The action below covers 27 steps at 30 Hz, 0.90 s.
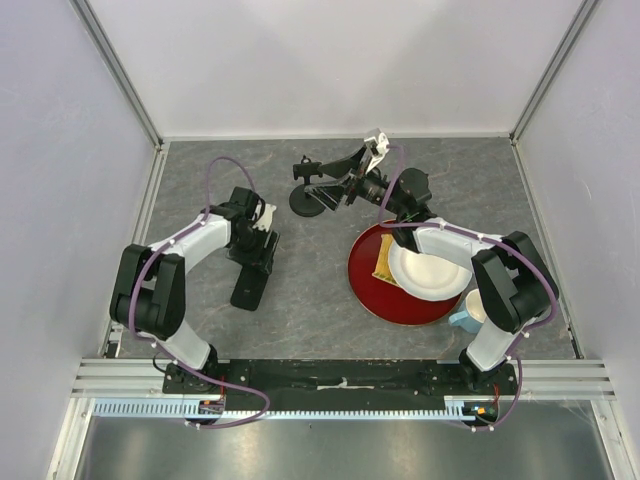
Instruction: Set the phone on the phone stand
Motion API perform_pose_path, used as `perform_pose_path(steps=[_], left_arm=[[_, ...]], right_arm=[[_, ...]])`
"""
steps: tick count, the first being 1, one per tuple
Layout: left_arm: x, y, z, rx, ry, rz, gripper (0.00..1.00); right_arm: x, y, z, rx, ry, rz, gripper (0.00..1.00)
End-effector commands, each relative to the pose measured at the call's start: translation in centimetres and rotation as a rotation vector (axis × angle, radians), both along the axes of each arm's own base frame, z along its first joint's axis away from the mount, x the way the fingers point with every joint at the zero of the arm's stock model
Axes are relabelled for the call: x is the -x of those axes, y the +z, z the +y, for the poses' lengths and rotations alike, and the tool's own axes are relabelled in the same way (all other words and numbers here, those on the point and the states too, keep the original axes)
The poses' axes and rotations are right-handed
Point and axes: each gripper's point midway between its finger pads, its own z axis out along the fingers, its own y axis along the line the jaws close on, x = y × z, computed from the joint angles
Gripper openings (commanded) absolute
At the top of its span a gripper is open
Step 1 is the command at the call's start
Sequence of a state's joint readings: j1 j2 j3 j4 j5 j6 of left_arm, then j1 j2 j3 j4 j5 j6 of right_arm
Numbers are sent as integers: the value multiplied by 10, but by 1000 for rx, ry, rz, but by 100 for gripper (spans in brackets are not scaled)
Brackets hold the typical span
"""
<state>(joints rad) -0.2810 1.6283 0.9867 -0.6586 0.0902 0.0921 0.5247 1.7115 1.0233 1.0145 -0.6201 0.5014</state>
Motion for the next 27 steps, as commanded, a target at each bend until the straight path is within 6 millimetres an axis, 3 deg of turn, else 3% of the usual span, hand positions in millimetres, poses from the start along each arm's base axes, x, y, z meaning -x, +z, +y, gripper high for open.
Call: perform_pose_path(steps=[1, 8, 15, 20, 23, 24, 26, 27], left_arm=[[-28, 45, -34, 162, 123, -97, 2], [-35, 66, -52, 248, 186, -168, 2], [-37, 71, -57, 215, 183, -231, 2], [-36, 71, -58, 206, 195, -288, 2], [-35, 73, -60, 233, 199, -340, 2], [-34, 77, -59, 240, 204, -359, 2], [-32, 80, -57, 251, 214, -388, 2], [-29, 78, -56, 251, 213, -390, 2]], right_arm=[[-3, 9, -4, -22, -15, -31, 92], [-8, 5, -9, -19, -27, -17, 92], [-18, 2, -10, -7, -61, 15, 92], [-38, -14, -10, 55, -141, 130, 89], [-54, -16, -20, 65, -230, 225, 89], [-57, -26, -23, 88, -251, 287, 89], [-66, -19, -27, 75, -289, 348, 86], [-66, -33, -29, 114, -303, 419, 85]])
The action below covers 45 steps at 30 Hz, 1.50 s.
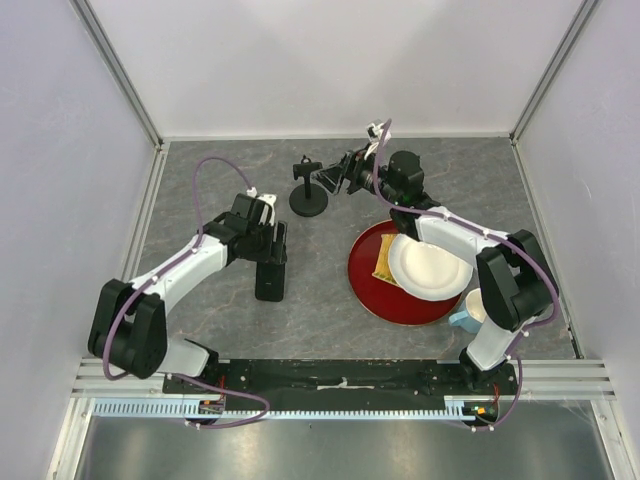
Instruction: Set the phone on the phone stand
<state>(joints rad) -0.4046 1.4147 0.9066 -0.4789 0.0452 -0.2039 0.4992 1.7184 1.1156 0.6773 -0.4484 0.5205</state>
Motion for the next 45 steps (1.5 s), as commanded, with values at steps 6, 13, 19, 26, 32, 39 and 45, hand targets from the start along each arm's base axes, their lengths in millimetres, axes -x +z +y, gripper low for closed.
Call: perform_pose_path(steps=[6, 13, 19, 26, 32, 39, 45], left_arm=[[-13, 42, -11, 123, 46, -248, 2], [-8, 45, -15, 168, 35, -315, 2], [-3, 42, -17, 188, 32, -339, 2], [2, 45, -17, 210, 33, -372, 2], [8, 47, -22, 226, 16, -384, 2], [9, 49, -16, 213, 37, -414, 2], [7, 49, -14, 200, 45, -425, 2]], right_arm=[[-21, -39, -4, 210, -39, 353, 81], [7, -63, 35, 265, 221, 392, 70], [32, -85, 61, 343, 327, 405, 75], [61, -97, 90, 379, 390, 417, 74], [84, -112, 121, 430, 464, 414, 67], [104, -147, 127, 529, 506, 456, 63], [106, -152, 122, 559, 523, 448, 58]])
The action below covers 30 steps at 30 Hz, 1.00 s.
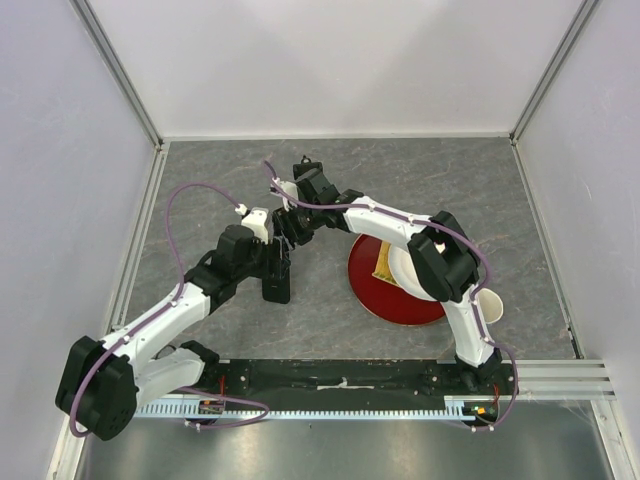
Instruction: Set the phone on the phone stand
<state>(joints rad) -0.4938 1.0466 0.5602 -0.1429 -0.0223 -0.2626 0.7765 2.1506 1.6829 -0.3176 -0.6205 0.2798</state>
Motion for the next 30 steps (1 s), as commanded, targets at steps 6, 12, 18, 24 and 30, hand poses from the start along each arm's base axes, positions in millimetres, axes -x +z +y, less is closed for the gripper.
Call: perform_pose_path(steps=[6, 12, 18, 24, 30], left_arm=[[-19, 26, -1, 54, 66, -104, 2], [-18, 37, -11, 110, 37, -107, 20], [1, 82, -1, 227, 51, -266, 94], [19, 101, 4, 189, 4, -258, 95], [27, 122, -12, 19, -140, -379, 95]], right_arm=[[4, 21, 5, -43, 84, -46, 37], [-11, 40, 14, -89, 24, -91, 0], [-42, 101, 3, -228, -200, -202, 0], [-65, 138, -41, -488, -573, -49, 0], [-61, 159, -54, -658, -711, 159, 0]])
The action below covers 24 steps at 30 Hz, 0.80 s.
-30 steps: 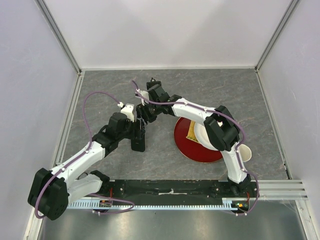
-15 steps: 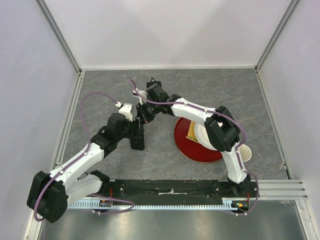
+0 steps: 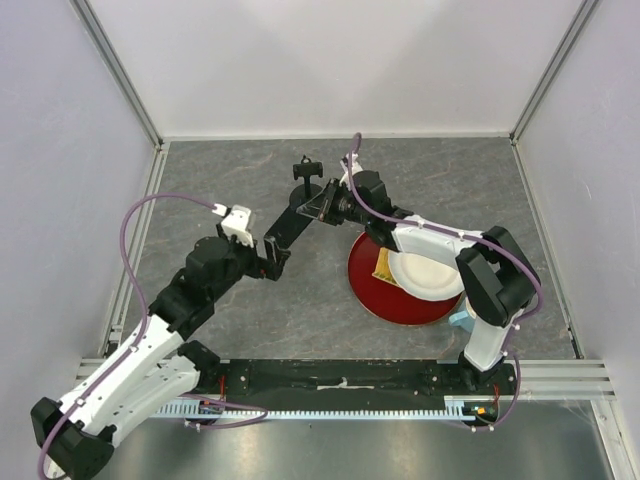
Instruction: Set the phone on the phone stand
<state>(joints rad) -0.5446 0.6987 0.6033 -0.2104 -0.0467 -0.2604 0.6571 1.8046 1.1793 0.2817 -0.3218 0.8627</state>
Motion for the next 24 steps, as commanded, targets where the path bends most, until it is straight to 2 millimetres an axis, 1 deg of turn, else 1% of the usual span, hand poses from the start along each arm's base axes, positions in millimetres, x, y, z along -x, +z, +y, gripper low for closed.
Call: perform_pose_path(steps=[1, 2, 3, 4, 5, 6, 7, 8, 9, 10, 11, 12, 13, 14, 15, 16, 18, 20, 21, 22, 24], left_arm=[[6, 21, -13, -177, -90, -134, 95], [4, 24, -16, -251, -122, -192, 96], [10, 25, -29, -300, -178, -224, 97], [3, 17, -29, -390, -158, -230, 97], [-1, 24, -30, -497, -172, -297, 100], [1, 24, -39, -570, -198, -340, 100], [-9, 13, -31, -702, -133, -342, 100], [-12, 14, -32, -834, -154, -400, 100], [-21, 19, -25, -901, -77, -423, 100], [-27, 7, -26, -990, -85, -418, 99], [-31, 7, -27, -1058, -94, -444, 97], [-36, 13, -28, -1065, -54, -468, 95], [-38, 11, -26, -1112, -52, -485, 94], [-41, 9, -27, -1122, -43, -497, 90], [-44, 18, -30, -1084, -5, -535, 88], [-44, 16, -29, -1103, -6, -548, 84], [-47, 16, -30, -1110, 19, -563, 75], [-49, 12, -34, -1122, 0, -567, 68], [-50, 5, -37, -1145, -17, -561, 66], [-52, 6, -37, -1160, -13, -568, 66], [-55, 3, -35, -1206, 12, -569, 65]], right_arm=[[2, 88, 10, -355, -88, 8, 0], [1, 92, 8, -388, -106, 32, 0], [2, 87, 5, -393, -116, 50, 0], [4, 89, 4, -408, -120, 56, 0], [3, 90, 2, -425, -134, 71, 0], [3, 86, -1, -427, -153, 85, 0], [3, 90, -5, -438, -168, 82, 0], [4, 91, -8, -443, -177, 83, 0], [3, 87, -11, -445, -199, 93, 0], [4, 92, -14, -455, -205, 87, 0], [5, 93, -15, -460, -207, 91, 0], [5, 93, -17, -465, -213, 91, 0], [6, 95, -18, -473, -214, 91, 0], [6, 97, -19, -479, -217, 90, 0], [7, 96, -20, -481, -218, 93, 0], [8, 99, -20, -490, -212, 92, 0], [8, 99, -21, -500, -209, 97, 0], [11, 102, -21, -519, -195, 105, 0], [11, 102, -22, -521, -195, 108, 0], [12, 105, -23, -531, -194, 106, 0], [13, 105, -24, -531, -196, 108, 0]])
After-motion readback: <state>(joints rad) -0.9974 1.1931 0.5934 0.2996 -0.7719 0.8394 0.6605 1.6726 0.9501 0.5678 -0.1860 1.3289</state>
